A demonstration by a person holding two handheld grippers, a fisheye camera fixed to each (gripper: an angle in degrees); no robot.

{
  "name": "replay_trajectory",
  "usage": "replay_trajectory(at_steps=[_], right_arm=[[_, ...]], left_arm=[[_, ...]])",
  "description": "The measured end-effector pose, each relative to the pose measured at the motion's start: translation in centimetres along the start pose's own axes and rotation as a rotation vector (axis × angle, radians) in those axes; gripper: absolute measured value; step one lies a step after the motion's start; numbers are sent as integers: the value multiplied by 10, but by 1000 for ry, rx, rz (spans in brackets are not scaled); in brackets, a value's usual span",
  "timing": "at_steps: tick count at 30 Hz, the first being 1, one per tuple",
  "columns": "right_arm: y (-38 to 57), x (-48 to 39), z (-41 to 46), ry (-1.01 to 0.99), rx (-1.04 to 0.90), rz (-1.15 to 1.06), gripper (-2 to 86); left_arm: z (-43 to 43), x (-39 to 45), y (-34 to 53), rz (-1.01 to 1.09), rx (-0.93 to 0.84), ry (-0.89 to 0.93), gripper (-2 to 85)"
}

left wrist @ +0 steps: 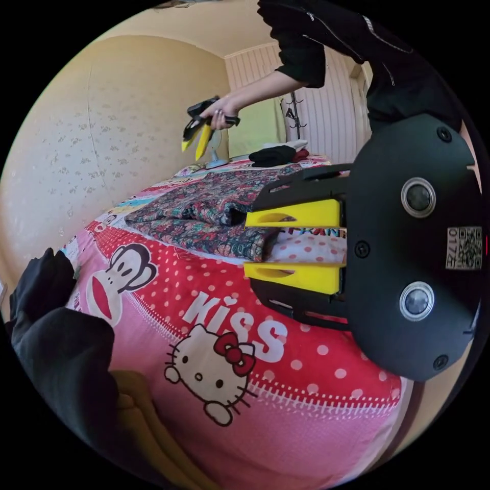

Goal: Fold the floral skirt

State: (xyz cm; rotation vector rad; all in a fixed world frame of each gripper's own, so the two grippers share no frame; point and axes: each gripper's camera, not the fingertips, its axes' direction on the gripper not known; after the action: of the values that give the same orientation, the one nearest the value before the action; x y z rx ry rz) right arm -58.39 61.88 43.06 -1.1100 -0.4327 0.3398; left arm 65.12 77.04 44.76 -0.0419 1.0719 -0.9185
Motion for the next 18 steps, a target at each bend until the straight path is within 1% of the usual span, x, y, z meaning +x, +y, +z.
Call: replay_trajectory(at_steps=[2, 4, 5, 6, 8, 10, 11, 14, 18], right_arm=[[-75, -54, 29, 114, -39, -24, 145], [-130, -88, 49, 222, -61, -23, 146], [-162, -104, 61, 283, -75, -10, 146], [-177, -111, 67, 306, -85, 4, 147], [-223, -126, 88, 333, -129, 110, 149], [-242, -133, 98, 354, -137, 190, 152], [-251, -136, 104, 395, -139, 226, 154], [-270, -145, 115, 518, -167, 246, 157], [-292, -153, 123, 530, -195, 232, 172]], left_arm=[[-3, 4, -2, 9, 1, -19, 103], [-9, 7, -5, 4, -3, -21, 93], [-11, 9, -8, 16, -24, 4, 73], [-11, 12, -11, 29, -42, 41, 58], [-11, 15, -13, 23, -49, 75, 47], [-14, 22, -14, 32, -35, 96, 42], [-20, 31, -16, 65, -20, 117, 39], [-45, 68, -20, 193, 31, 178, 30], [-81, 126, -26, 321, 43, 167, 23]])
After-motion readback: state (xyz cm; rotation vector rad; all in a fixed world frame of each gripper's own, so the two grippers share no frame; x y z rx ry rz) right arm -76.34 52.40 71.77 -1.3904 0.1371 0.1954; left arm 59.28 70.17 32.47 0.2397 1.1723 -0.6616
